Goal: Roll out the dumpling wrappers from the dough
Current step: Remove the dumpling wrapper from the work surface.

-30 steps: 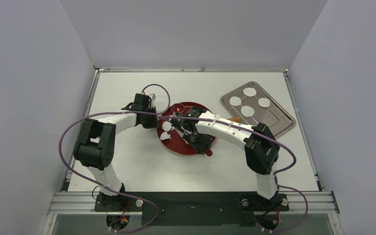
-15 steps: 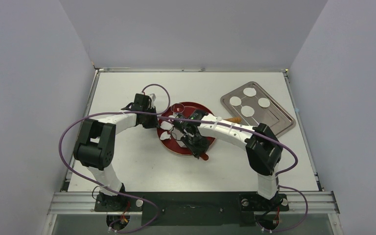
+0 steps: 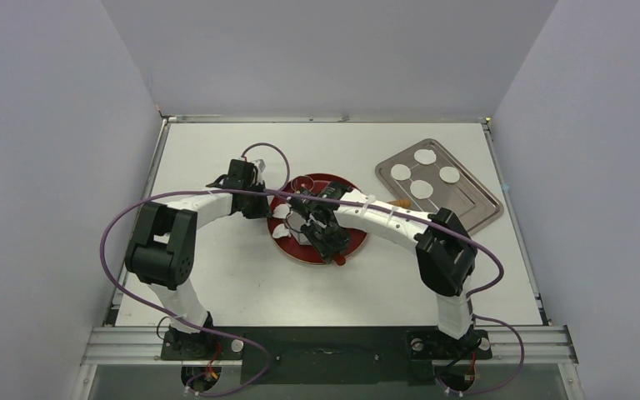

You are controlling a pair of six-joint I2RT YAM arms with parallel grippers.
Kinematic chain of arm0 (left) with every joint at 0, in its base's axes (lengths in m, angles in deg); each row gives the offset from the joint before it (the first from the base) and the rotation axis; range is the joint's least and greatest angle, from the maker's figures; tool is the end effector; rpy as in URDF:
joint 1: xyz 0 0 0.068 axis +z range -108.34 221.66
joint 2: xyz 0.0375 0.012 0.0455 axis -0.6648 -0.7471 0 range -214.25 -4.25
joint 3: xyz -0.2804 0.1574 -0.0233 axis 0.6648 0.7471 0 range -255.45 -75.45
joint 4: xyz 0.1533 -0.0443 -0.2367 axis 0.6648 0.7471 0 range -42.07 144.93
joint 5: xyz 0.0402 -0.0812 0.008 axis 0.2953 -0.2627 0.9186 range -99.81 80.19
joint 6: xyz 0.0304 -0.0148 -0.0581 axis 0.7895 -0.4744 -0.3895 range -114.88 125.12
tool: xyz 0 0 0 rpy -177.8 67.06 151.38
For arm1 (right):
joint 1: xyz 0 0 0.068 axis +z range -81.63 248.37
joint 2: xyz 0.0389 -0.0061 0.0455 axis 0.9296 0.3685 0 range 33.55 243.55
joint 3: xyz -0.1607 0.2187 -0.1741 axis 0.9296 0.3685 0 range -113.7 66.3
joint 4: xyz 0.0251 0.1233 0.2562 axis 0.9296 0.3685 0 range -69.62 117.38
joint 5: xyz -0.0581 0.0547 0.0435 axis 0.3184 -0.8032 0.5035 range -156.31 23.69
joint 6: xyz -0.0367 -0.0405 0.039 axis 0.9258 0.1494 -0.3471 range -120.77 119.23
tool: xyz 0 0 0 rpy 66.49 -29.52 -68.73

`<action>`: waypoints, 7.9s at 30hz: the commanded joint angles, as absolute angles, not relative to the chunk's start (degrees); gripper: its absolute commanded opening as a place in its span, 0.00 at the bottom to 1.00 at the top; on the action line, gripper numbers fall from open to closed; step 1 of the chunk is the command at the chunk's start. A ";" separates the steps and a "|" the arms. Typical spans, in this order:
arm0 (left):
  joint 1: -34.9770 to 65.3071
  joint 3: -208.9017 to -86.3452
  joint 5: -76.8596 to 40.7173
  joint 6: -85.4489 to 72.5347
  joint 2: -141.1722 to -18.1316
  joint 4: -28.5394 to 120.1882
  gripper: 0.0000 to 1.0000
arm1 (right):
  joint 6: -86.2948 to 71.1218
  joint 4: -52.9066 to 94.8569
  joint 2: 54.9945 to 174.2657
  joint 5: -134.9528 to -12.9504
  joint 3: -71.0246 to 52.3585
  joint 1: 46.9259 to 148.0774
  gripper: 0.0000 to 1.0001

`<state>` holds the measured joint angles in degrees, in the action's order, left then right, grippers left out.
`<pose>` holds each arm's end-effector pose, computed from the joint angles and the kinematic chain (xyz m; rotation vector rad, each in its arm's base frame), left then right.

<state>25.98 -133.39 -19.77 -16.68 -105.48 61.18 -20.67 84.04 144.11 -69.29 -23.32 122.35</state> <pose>0.3724 -0.1142 0.1748 -0.0709 2.6046 -0.4665 0.2428 0.3387 0.2409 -0.9102 2.9569 0.1519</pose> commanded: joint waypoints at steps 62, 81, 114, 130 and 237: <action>26.59 -134.45 -21.22 -16.25 -103.72 60.15 0.00 | -24.60 69.61 131.72 -69.71 -17.89 120.76 0.00; 28.87 -137.52 -26.82 -14.39 -103.32 62.04 0.00 | -24.99 57.15 122.11 -70.29 -4.67 120.66 0.00; 28.74 -135.94 -25.02 -14.12 -103.16 60.64 0.00 | -23.52 65.81 131.91 -67.96 -13.45 120.57 0.00; 28.60 -135.24 -25.61 -14.26 -103.19 60.06 0.00 | -22.14 59.88 130.39 -65.68 -12.67 123.74 0.00; 30.76 -142.42 -32.26 -1.46 -107.53 68.07 0.02 | 10.15 88.50 123.24 -34.72 -28.94 124.10 0.00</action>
<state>30.03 -137.89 -26.39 -8.07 -106.85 65.91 -0.98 94.88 123.70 -43.63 -30.91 124.86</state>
